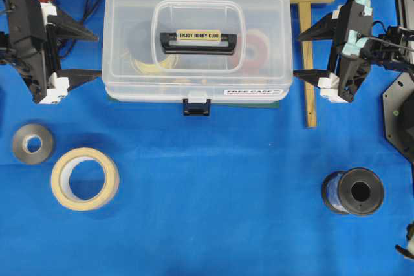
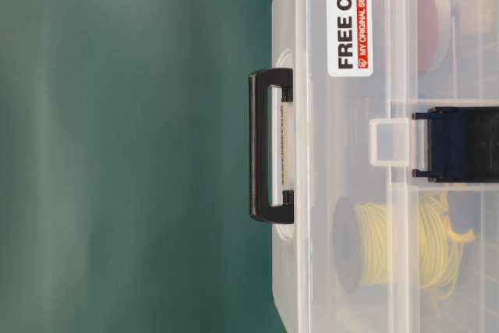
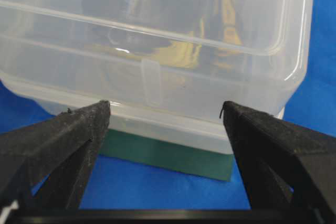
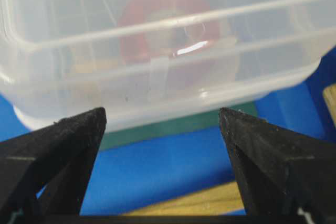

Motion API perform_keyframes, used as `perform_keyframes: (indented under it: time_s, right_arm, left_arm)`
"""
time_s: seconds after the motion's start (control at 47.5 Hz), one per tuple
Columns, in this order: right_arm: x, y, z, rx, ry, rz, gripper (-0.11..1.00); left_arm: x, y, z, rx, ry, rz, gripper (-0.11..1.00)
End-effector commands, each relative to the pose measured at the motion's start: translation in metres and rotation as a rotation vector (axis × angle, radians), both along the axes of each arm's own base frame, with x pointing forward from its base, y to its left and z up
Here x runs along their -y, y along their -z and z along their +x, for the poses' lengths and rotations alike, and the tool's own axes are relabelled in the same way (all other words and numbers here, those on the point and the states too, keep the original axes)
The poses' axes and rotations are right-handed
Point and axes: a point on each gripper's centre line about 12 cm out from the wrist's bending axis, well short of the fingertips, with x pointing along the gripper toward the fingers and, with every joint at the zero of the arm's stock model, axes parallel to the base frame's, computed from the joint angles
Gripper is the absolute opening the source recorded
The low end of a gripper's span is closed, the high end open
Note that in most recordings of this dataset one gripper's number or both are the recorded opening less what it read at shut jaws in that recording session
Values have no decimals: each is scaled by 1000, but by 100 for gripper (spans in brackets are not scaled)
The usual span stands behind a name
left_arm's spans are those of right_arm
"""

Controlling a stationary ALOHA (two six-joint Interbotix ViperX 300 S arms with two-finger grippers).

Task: Open the tool box with both arms.
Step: 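Grip the lid edges with both grippers and lift the lid upward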

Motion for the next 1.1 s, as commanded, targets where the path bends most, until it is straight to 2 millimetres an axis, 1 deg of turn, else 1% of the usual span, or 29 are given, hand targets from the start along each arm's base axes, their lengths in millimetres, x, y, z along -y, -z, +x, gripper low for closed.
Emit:
perform_keyframes:
  time_s: [0.0,0.126,0.316,0.527,0.758,0.969,1.074]
  right_arm:
    - [3,-12,8,50,3,-15,85]
    - [4,-15,11,58,2,-19,84]
    - [5,-18,14,66,3,-20,84]
    - [3,-25,19,83,-11,-27,84]
    - [4,-37,24,113,-13,-39,84]
    - [5,-45,24,117,-14,-41,84]
    - [4,-53,24,127,-17,-48,84]
  left_arm:
    - [-4,-11,9,42,-8,7,92]
    - [-5,-10,13,38,-9,5,92]
    - [-6,-11,12,41,-12,7,92]
    - [-7,-18,15,63,-17,13,92]
    - [-9,-29,18,93,-16,24,92]
    - [-7,-44,13,144,-16,37,92]
    - [-7,-49,9,160,-19,41,92]
